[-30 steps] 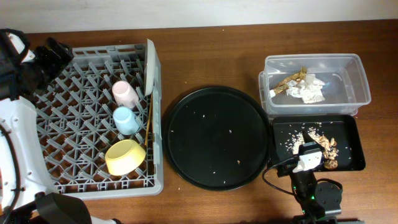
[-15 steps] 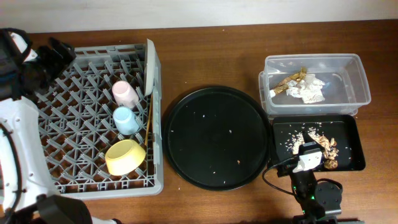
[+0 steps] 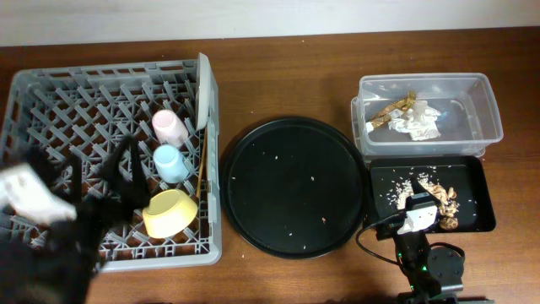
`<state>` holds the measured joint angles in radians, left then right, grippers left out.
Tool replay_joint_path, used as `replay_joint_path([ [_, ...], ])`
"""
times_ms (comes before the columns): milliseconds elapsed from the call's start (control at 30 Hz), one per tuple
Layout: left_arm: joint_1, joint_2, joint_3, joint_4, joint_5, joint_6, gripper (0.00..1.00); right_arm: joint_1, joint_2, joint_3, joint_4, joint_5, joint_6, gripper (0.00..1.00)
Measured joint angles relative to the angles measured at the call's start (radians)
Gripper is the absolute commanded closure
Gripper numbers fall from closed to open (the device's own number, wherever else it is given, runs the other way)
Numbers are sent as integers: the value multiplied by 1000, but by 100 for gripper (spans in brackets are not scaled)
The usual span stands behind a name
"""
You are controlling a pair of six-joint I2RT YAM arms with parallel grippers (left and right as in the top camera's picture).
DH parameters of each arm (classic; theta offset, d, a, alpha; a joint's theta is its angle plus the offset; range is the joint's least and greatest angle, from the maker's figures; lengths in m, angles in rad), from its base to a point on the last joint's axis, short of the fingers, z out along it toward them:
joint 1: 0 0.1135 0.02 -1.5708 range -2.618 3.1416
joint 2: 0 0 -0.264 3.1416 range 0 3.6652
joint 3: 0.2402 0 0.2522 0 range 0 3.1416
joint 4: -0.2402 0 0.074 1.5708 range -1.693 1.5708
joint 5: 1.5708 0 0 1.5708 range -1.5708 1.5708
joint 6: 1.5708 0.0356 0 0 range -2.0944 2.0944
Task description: Sort waste into correct bins and load items into the dishwasher rack
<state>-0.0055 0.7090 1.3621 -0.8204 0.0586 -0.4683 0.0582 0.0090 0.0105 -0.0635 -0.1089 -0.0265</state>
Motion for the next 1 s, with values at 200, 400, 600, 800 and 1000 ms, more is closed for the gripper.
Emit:
replay_joint_path([
  [200, 0, -430, -589, 8, -132, 0, 1, -1, 1, 0, 0, 3, 0, 1],
  [400, 0, -668, -1067, 730, -164, 0, 1, -1, 1, 0, -1, 4, 1, 1],
  [600, 0, -697, -1318, 1051, -166, 0, 1, -1, 1, 0, -1, 3, 1, 1],
  [800, 0, -696, -1351, 750, -160, 285, 1, -1, 1, 0, -1, 3, 0, 1],
  [1000, 0, -697, -1351, 745, -117, 587, 1, -1, 1, 0, -1, 3, 0, 1],
])
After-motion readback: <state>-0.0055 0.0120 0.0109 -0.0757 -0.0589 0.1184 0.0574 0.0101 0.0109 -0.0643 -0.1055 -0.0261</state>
